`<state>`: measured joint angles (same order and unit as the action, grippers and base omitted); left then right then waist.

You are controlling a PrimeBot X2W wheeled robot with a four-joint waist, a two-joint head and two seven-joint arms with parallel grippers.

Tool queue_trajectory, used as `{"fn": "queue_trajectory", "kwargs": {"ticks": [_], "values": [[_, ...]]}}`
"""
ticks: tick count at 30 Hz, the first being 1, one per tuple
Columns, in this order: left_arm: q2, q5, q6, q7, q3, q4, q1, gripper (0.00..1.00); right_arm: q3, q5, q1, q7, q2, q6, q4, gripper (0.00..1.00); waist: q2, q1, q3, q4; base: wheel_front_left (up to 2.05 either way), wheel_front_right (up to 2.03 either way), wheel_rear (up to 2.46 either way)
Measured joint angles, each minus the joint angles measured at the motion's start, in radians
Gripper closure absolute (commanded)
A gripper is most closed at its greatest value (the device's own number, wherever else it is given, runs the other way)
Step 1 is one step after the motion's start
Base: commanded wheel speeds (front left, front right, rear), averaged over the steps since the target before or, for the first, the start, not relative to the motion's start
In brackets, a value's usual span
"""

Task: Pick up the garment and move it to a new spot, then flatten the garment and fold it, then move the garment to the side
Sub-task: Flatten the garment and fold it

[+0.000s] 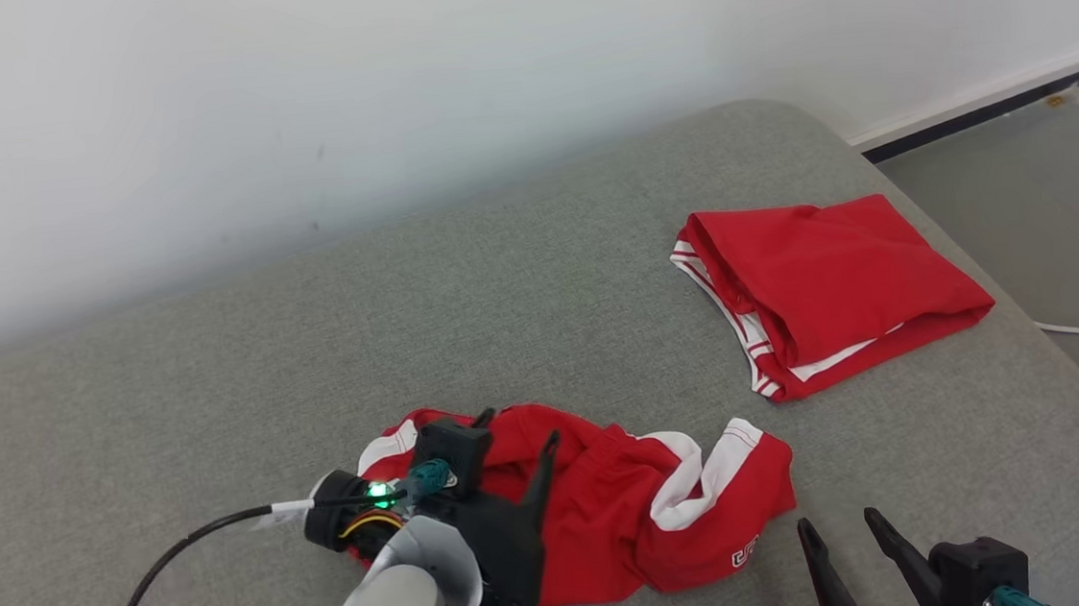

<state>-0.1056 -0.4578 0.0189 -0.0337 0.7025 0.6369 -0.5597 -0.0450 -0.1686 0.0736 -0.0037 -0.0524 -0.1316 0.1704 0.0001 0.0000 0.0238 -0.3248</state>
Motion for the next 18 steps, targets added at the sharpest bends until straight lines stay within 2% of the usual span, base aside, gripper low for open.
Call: {"fn": "queue_trajectory", "kwargs": {"ticks": [4, 8, 15, 18], "values": [[0.009, -0.022, 0.050, -0.004, 0.012, 0.005, 0.000, 0.00, 0.012, 0.003, 0.002, -0.001, 0.000, 0.000, 0.000, 0.00, -0.0001, 0.0000, 0.006, -0.010, 0.00, 0.00, 0.00], [0.019, -0.028, 0.062, 0.016, 0.033, 0.027, -0.022, 0.00, 0.004, 0.003, -0.002, -0.001, 0.000, 0.000, 0.000, 0.00, 0.0000, 0.0000, 0.011, -0.020, 0.00, 0.00, 0.00], [0.044, -0.081, 0.080, 0.119, 0.067, 0.102, -0.062, 0.00, -0.022, 0.003, -0.016, -0.003, 0.001, 0.000, 0.005, 0.00, 0.0000, 0.0001, 0.017, -0.061, 0.00, 0.00, 0.00], [0.047, -0.097, 0.080, 0.148, 0.069, 0.143, -0.074, 0.08, -0.018, 0.003, -0.018, -0.007, 0.001, 0.000, 0.007, 0.00, 0.0000, 0.0000, 0.022, -0.087, 0.00, 0.00, 0.00]]}}
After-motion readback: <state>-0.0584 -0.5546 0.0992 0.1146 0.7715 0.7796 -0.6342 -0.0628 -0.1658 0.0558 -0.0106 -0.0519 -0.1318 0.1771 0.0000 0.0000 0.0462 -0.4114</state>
